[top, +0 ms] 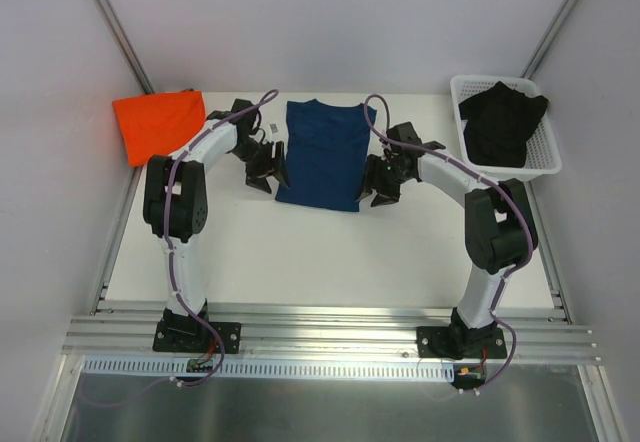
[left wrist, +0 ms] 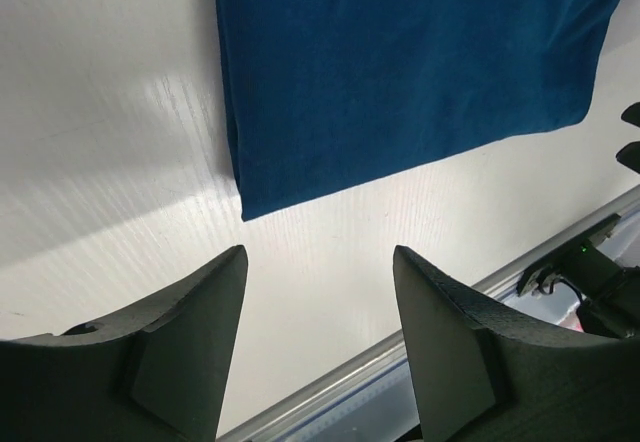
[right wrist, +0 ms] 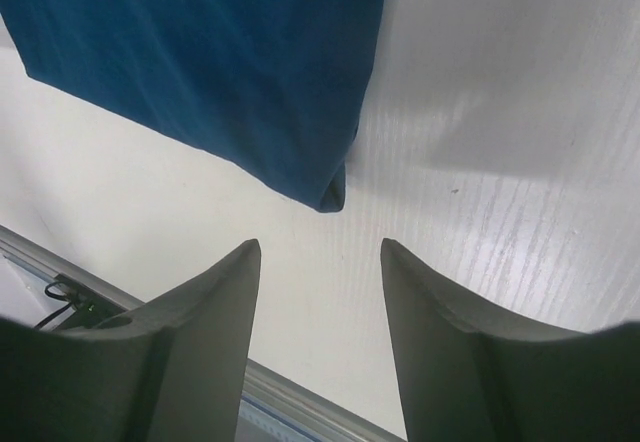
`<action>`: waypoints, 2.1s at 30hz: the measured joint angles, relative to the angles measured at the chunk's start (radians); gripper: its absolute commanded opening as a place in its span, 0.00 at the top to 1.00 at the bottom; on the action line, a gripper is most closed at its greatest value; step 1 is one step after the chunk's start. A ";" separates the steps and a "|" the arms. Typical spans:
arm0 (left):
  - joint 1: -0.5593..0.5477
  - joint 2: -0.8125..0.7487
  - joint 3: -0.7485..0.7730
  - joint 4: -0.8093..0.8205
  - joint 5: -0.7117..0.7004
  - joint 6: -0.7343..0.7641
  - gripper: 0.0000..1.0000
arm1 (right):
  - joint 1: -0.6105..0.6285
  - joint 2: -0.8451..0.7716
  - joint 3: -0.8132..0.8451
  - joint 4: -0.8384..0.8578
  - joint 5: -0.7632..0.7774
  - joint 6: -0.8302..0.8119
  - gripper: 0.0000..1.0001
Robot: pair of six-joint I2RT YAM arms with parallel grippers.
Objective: Fold and stack the t-shirts
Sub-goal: Grab one side of the 2/3 rectangular tshirt with both arms
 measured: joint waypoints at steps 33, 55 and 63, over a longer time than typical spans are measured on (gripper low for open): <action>-0.013 0.090 -0.003 0.001 0.020 -0.041 0.40 | 0.025 0.131 0.003 0.055 -0.050 0.047 0.49; -0.011 0.133 0.006 0.009 -0.020 -0.058 0.78 | 0.035 0.187 0.063 0.071 -0.059 0.066 0.67; -0.011 0.147 0.006 0.013 -0.001 -0.068 1.00 | 0.044 0.191 0.063 0.090 -0.069 0.063 0.92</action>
